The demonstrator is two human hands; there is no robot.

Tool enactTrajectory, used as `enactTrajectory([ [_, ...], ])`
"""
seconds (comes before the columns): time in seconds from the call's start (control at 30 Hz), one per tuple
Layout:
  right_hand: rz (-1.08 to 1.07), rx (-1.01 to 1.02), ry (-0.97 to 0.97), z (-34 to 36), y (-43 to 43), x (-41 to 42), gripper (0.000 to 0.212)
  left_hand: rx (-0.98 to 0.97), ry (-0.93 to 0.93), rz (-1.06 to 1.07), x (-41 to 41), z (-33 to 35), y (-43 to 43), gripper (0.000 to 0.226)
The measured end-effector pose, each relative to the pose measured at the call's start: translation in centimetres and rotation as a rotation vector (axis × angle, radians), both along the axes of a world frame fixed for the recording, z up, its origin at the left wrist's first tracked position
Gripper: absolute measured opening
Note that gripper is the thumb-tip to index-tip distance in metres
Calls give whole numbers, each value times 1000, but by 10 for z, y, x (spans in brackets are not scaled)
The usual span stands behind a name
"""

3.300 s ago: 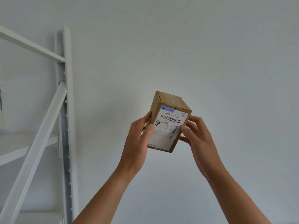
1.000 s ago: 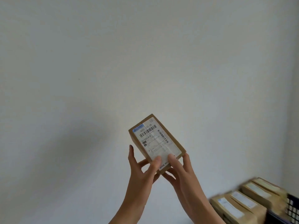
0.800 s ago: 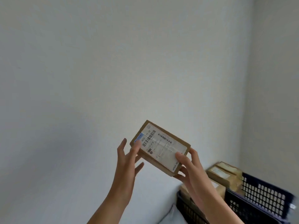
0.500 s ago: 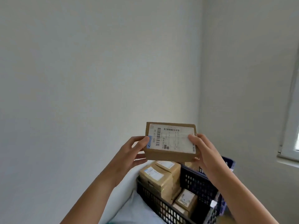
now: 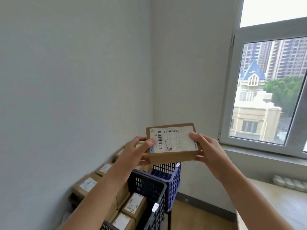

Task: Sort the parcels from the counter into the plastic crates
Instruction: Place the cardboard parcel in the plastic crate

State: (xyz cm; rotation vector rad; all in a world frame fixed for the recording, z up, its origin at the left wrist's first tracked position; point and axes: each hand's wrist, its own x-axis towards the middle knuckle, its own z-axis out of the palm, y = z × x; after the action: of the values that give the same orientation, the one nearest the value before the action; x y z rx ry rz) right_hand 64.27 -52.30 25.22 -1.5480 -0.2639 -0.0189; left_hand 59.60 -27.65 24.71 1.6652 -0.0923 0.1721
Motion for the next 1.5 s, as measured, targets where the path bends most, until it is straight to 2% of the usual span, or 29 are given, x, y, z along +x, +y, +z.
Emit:
enactTrajectory([
  [0.13, -67, 10, 22, -8, -25, 33, 28, 9, 13, -41, 48, -7, -27, 37],
  [0.23, -103, -5, 31, -14, -39, 65, 29, 1, 21, -68, 90, -16, -40, 40],
  [0.4, -135, -54, 38, -16, -48, 138, 29, -46, 24, -99, 171, -32, -51, 59],
  [0.53, -142, -95, 64, -16, -44, 212, 30, -106, 54, -114, 247, -43, -49, 42],
  [0.7, -120, -203, 114, -21, -27, 309, 33, -181, 123, -87, 333, -62, -35, 40],
  [0.87, -84, -281, 190, -57, 4, 388, 33, -165, 211, -4, 389, -98, -8, 33],
  [1.1, 190, -466, 393, -132, 65, 481, 32, -86, 417, 165, 428, -168, 35, 28],
  [1.23, 439, -603, 524, -193, 98, 536, 53, 13, 555, 260, 441, -221, 53, 30],
  [1.33, 620, -694, 607, -245, 120, 568, 65, 186, 717, 335, 449, -260, 61, 32],
  [1.5, 813, -812, 732, -327, 152, 601, 75, 393, 970, 429, 458, -316, 52, 17],
])
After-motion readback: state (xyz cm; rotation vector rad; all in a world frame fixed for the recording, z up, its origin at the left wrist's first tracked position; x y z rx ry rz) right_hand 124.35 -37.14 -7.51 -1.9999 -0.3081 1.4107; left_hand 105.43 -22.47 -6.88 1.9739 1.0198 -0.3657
